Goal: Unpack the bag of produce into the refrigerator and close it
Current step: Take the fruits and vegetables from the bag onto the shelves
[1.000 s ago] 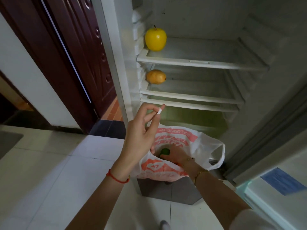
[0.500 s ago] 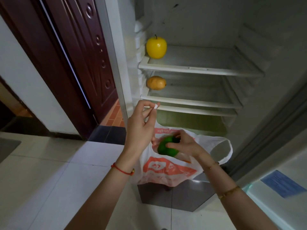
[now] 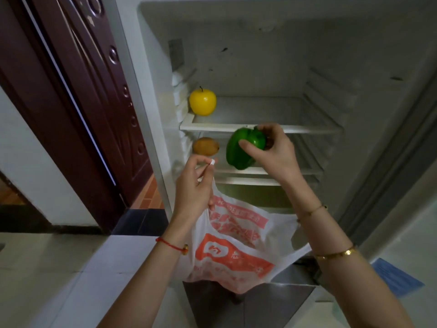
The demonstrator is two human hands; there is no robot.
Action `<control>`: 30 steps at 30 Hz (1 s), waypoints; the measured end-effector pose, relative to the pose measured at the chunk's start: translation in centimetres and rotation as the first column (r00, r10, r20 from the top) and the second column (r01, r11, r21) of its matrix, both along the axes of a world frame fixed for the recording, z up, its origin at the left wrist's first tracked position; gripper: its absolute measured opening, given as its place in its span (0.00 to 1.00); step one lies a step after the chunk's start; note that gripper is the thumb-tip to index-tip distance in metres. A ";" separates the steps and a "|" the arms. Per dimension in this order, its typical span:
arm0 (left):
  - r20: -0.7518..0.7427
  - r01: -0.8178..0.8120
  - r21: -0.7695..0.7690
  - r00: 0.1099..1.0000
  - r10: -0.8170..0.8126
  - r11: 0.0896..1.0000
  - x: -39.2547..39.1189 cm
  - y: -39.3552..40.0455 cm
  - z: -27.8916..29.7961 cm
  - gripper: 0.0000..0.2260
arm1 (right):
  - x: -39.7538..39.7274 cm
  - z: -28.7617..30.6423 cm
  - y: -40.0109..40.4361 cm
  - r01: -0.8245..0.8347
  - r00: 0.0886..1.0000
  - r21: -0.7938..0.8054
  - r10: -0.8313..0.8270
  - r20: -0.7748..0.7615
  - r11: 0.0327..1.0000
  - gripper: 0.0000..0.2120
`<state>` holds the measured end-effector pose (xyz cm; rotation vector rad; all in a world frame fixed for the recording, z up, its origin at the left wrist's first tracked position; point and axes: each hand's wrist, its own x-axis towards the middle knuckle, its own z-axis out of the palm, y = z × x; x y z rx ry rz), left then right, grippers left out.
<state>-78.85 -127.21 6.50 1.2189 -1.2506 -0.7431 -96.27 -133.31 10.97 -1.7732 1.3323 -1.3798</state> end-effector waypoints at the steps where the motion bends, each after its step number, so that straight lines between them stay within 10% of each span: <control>1: -0.001 0.001 0.004 1.000 -0.001 1.000 0.0 -0.2 0.0 0.01 | 0.3 1.1 -0.7 0.011 1.000 -0.042 -0.011 0.009 0.999 0.23; 15: 0.030 0.014 0.034 0.999 -0.015 0.999 0.7 -2.6 0.3 0.02 | 4.4 6.8 -17.8 0.038 0.966 -0.154 -0.076 -0.246 0.987 0.30; 30: -0.005 0.037 0.036 0.999 -0.037 0.999 0.6 -3.2 0.4 0.02 | 3.9 4.6 -18.9 -0.050 0.974 -0.104 0.025 -0.226 0.993 0.41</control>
